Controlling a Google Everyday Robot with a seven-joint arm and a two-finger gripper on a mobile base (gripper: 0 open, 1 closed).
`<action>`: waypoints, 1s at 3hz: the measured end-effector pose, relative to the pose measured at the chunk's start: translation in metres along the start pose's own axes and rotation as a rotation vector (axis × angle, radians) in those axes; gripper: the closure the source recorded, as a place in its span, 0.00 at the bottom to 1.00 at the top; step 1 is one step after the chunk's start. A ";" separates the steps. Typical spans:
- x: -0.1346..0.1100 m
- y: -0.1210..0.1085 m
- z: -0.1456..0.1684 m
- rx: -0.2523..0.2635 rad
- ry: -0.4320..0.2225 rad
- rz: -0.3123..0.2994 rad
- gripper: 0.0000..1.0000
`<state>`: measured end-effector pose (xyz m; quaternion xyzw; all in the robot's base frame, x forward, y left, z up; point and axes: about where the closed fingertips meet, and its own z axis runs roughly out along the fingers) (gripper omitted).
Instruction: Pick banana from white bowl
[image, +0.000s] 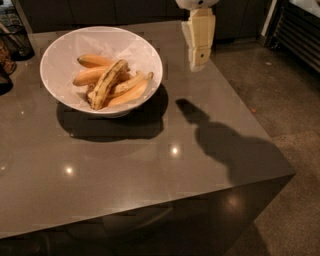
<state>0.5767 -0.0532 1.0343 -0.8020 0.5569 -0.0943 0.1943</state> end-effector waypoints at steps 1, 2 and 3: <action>-0.013 -0.010 0.016 -0.017 -0.004 -0.069 0.00; -0.015 -0.014 0.016 0.001 -0.008 -0.067 0.00; -0.015 -0.014 0.016 0.001 -0.008 -0.068 0.00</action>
Offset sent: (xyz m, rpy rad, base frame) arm 0.0078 0.0158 -0.0080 -0.0237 0.0026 0.0549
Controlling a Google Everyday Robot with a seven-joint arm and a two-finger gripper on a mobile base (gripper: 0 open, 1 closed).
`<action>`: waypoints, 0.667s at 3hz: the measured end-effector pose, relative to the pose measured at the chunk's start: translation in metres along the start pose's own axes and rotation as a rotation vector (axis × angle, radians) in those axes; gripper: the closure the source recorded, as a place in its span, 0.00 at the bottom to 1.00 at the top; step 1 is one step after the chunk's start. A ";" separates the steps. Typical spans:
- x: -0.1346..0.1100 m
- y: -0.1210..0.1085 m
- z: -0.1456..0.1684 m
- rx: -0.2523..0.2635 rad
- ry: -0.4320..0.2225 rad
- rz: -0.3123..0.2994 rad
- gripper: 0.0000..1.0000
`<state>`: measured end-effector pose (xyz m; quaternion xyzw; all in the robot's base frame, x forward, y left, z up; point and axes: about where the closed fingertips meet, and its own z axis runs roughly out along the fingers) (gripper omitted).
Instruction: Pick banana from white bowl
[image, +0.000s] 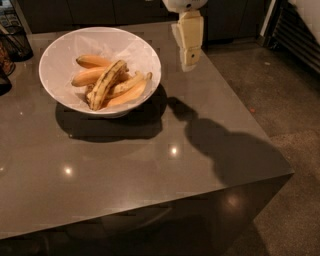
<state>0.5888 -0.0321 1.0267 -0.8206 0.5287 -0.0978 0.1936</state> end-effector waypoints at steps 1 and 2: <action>-0.027 -0.020 0.026 -0.042 -0.070 -0.073 0.00; -0.057 -0.038 0.051 -0.078 -0.132 -0.151 0.00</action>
Offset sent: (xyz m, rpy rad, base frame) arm 0.0293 0.1088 -0.0443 -0.0110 0.1903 0.3162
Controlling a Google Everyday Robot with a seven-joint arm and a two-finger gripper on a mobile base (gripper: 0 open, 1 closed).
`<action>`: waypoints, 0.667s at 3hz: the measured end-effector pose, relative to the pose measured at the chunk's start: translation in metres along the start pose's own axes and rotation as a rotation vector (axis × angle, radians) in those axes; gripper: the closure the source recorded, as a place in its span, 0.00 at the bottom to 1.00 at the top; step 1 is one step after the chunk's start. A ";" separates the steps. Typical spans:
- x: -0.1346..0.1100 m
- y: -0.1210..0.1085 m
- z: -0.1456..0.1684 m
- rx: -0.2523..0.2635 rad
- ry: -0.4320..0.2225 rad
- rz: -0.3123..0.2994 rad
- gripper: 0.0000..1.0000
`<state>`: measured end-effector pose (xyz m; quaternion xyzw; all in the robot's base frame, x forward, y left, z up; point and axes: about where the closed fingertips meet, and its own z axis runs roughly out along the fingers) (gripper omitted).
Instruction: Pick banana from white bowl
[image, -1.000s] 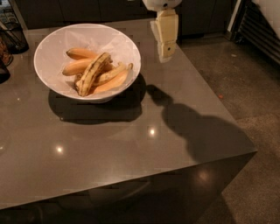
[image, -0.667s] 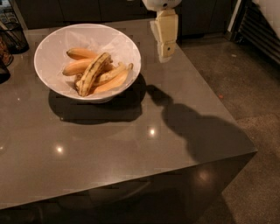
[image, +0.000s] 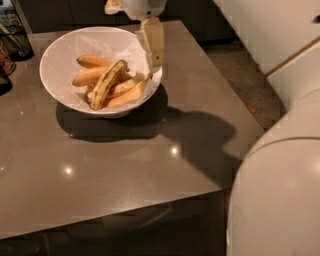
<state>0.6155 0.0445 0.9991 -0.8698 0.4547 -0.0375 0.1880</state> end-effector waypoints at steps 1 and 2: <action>0.001 -0.006 0.001 0.028 -0.004 0.010 0.00; 0.003 -0.015 0.011 0.045 -0.008 0.048 0.00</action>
Offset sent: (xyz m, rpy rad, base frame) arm 0.0162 0.0053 -0.0121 0.0386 0.0102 -0.0807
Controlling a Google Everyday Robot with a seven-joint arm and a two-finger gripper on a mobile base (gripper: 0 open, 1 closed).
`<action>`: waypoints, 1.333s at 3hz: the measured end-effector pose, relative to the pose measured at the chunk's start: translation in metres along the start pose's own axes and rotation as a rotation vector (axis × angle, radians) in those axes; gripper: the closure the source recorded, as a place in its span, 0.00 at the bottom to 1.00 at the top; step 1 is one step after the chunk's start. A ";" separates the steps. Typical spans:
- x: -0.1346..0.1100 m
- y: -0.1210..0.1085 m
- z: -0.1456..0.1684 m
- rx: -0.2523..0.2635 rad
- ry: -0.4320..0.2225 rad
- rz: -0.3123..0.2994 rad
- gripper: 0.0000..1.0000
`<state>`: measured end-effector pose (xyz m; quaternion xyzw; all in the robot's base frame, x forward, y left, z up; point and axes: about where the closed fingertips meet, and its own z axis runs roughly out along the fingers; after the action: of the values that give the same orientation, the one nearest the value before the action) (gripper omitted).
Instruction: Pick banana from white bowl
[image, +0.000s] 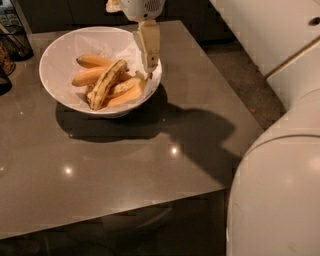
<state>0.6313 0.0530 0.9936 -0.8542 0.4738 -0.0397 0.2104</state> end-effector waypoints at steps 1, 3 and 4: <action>0.001 -0.002 0.005 0.001 -0.002 0.017 0.00; -0.004 0.002 0.026 -0.053 -0.024 0.048 0.00; -0.004 0.002 0.026 -0.052 -0.024 0.048 0.00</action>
Offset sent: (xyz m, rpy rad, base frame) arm -0.0095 0.0054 -0.0362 0.0064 0.1311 -0.0272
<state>0.6342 0.0639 0.9692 -0.8483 0.4925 -0.0120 0.1945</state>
